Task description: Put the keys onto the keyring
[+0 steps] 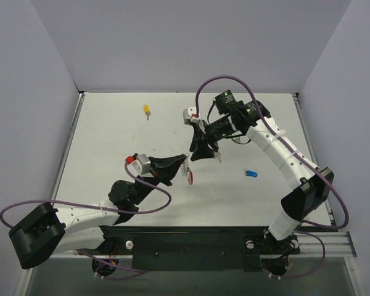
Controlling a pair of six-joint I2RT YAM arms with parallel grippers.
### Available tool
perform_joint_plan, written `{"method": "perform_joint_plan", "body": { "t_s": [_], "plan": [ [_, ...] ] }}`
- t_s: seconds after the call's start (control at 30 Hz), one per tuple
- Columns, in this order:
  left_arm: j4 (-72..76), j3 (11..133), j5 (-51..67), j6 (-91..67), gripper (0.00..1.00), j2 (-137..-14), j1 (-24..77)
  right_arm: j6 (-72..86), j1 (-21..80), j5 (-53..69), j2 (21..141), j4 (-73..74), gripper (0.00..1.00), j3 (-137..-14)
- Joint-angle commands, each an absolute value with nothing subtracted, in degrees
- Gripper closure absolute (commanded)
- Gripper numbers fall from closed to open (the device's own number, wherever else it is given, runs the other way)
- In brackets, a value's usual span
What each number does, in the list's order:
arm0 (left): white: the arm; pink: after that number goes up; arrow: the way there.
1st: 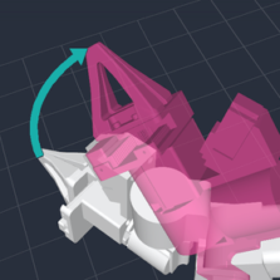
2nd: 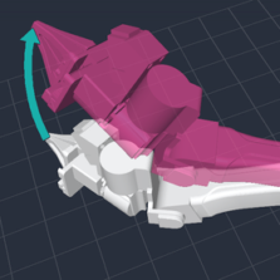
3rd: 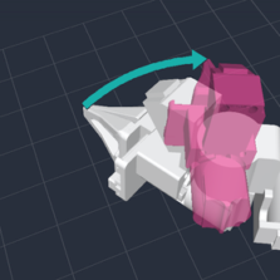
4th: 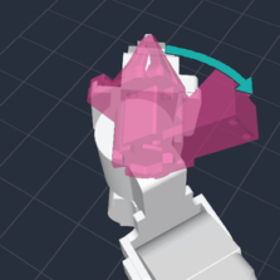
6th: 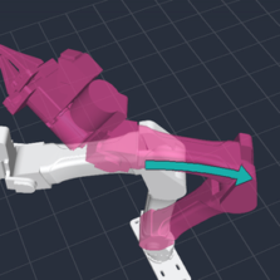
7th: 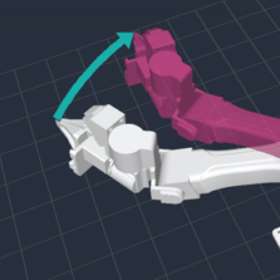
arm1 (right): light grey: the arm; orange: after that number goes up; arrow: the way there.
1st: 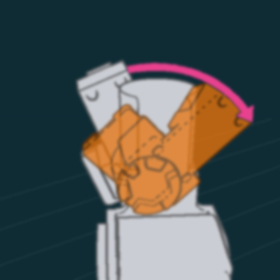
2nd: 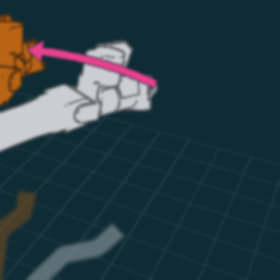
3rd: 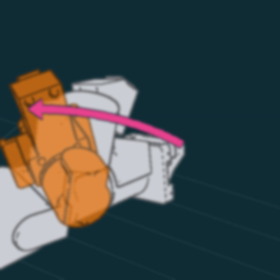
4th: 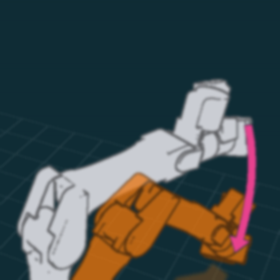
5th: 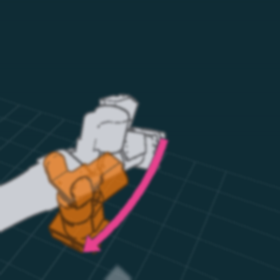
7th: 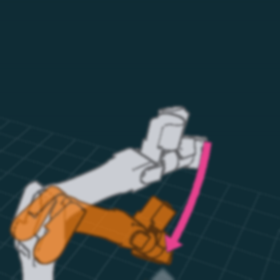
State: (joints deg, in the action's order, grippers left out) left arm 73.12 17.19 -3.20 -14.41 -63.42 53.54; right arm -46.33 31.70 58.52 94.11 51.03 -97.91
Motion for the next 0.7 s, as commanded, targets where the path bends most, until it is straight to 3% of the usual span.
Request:
{"method": "perform_joint_plan", "body": {
  "t_s": [0.0, 0.17, 0.47, 0.67],
  "plan": [
    [81.12, 18.9, -2.99, -14.94, 1.0, -62.4, 53.35, -41.93, 33.92, 60.03, 93.69, 48.78, 0.64, -98.79],
    [81.39, 18.9, -2.55, -15.55, 1.0, -62.58, 53.35, -41.31, 34.19, 60.55, 94.13, 48.34, 0.67, -98.53],
    [82.18, 18.81, -2.55, -15.91, 1.0, -63.46, 53.35, -42.54, 34.37, 62.84, 93.78, 49.39, 0.88, -98.0],
    [81.91, 18.81, -2.72, -15.73, 1.0, -63.37, 53.35, -44.73, 34.54, 64.16, 93.78, 51.33, 0.89, -98.44]
  ]
}}
